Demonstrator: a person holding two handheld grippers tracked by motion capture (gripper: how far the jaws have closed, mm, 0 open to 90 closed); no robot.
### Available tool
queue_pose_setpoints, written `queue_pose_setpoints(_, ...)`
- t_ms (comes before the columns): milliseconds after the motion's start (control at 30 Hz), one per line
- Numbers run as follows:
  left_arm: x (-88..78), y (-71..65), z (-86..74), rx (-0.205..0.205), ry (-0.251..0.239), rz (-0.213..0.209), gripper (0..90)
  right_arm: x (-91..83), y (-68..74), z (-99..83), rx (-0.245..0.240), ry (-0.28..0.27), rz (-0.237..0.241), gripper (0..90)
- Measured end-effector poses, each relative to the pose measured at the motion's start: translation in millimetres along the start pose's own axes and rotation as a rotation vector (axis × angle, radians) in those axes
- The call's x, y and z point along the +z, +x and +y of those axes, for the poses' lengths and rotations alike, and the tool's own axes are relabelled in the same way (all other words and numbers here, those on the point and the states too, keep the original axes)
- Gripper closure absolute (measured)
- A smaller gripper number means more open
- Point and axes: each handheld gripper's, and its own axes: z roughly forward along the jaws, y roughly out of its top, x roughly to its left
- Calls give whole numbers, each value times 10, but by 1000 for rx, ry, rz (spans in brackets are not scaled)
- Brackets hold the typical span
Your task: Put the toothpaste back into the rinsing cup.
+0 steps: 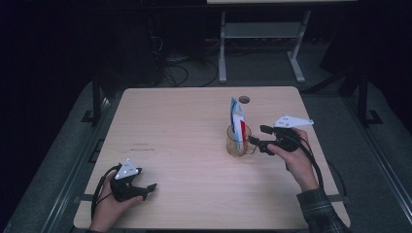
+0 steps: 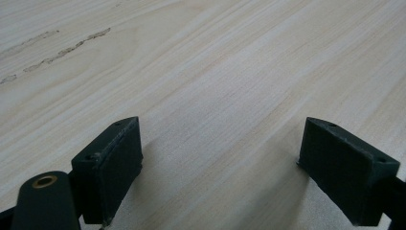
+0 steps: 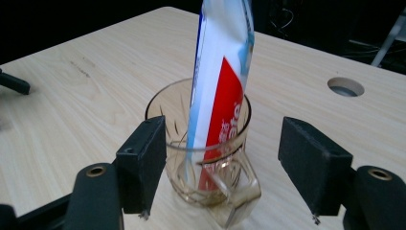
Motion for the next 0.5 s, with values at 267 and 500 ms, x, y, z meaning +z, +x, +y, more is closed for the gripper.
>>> queue_pose_setpoints(267, -2, -1, -1, 1, 1, -1, 138, -96, 25, -139, 4, 19, 3, 328)
queue_pose_setpoints(500, -4, -3, -3, 2, 2, -1, 138, -233, 37, -279, 14, 18, 11, 324)
